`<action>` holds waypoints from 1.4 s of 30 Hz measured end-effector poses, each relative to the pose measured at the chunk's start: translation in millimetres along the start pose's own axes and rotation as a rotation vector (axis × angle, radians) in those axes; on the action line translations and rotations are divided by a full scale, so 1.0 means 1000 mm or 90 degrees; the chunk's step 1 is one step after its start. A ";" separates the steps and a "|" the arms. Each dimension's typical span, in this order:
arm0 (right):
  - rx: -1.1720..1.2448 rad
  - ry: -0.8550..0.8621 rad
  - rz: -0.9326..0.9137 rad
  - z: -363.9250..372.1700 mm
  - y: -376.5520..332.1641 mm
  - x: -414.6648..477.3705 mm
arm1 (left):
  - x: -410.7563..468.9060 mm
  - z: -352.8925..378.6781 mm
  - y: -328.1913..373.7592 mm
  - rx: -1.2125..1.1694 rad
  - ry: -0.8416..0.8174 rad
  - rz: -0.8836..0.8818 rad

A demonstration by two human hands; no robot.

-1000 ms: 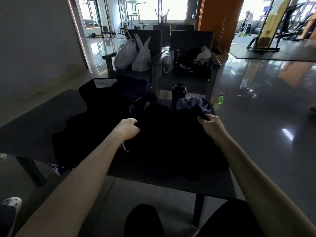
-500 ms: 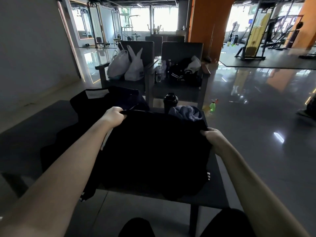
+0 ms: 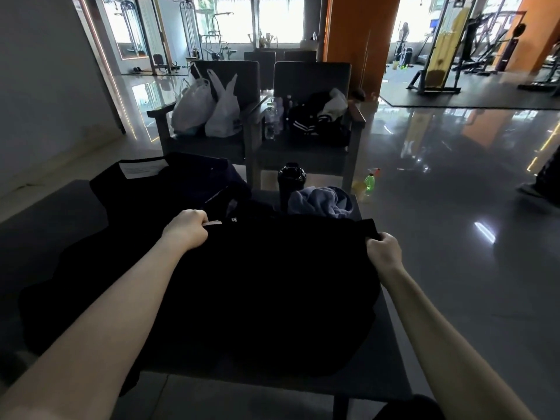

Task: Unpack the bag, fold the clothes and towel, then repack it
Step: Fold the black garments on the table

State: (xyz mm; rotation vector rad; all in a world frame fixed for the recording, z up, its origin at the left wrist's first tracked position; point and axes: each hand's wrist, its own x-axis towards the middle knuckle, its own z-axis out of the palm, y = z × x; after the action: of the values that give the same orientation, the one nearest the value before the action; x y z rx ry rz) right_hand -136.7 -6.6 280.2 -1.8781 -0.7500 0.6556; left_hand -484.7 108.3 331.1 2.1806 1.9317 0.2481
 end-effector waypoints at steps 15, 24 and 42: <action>0.022 0.091 -0.019 0.055 0.012 0.095 | 0.125 0.049 0.021 0.077 0.247 -0.067; 0.098 -0.067 0.021 0.056 0.042 0.082 | 0.052 0.135 0.041 -0.020 0.081 0.219; 0.011 -0.173 -0.152 0.028 0.052 0.016 | -0.070 0.161 0.052 0.091 -0.270 0.040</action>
State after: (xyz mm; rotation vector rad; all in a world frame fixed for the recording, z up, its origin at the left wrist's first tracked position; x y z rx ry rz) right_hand -135.0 3.8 220.1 -1.6678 -1.1209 0.7678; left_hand -400.9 24.7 191.4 2.1613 1.6869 -0.3292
